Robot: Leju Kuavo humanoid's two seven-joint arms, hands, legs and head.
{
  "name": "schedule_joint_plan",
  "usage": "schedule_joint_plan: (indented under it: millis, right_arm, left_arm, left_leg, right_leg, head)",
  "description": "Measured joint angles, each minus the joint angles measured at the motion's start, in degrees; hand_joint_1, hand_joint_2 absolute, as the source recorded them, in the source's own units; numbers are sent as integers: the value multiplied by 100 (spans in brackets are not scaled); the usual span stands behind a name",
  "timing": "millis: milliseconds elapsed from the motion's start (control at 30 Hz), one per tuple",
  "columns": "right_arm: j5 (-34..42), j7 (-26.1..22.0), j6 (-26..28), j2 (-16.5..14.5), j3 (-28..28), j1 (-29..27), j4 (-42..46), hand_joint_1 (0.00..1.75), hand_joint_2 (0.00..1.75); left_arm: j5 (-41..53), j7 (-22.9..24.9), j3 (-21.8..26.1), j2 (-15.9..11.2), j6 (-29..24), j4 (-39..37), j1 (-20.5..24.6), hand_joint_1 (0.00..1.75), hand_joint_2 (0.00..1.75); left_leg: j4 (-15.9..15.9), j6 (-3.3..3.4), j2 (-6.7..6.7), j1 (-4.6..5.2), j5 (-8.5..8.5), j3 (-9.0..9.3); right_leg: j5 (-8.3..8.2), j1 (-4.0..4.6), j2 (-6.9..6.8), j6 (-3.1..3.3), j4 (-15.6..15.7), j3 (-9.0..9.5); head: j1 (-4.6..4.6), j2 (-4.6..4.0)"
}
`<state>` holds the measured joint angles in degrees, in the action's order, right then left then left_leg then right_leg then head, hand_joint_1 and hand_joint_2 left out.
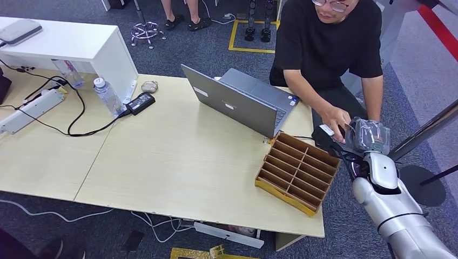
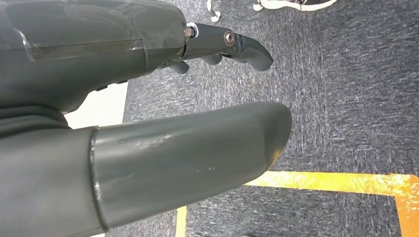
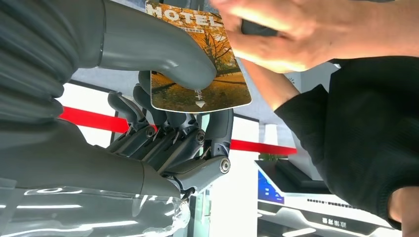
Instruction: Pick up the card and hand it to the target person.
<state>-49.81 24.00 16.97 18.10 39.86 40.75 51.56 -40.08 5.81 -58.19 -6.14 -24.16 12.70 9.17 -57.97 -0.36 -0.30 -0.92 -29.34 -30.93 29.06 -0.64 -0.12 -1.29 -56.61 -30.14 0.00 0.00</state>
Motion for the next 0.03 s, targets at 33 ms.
schedule_joint_plan:
  millis: [33]
  right_arm:
    - [2,0,0,-2,1,0,-4,158,175]
  left_arm:
    - [0,2,0,0,2,0,0,0,0]
  left_leg:
    - [0,0,0,0,0,0]
  right_leg:
    - [0,0,0,0,0,0]
  head:
    - [0,0]
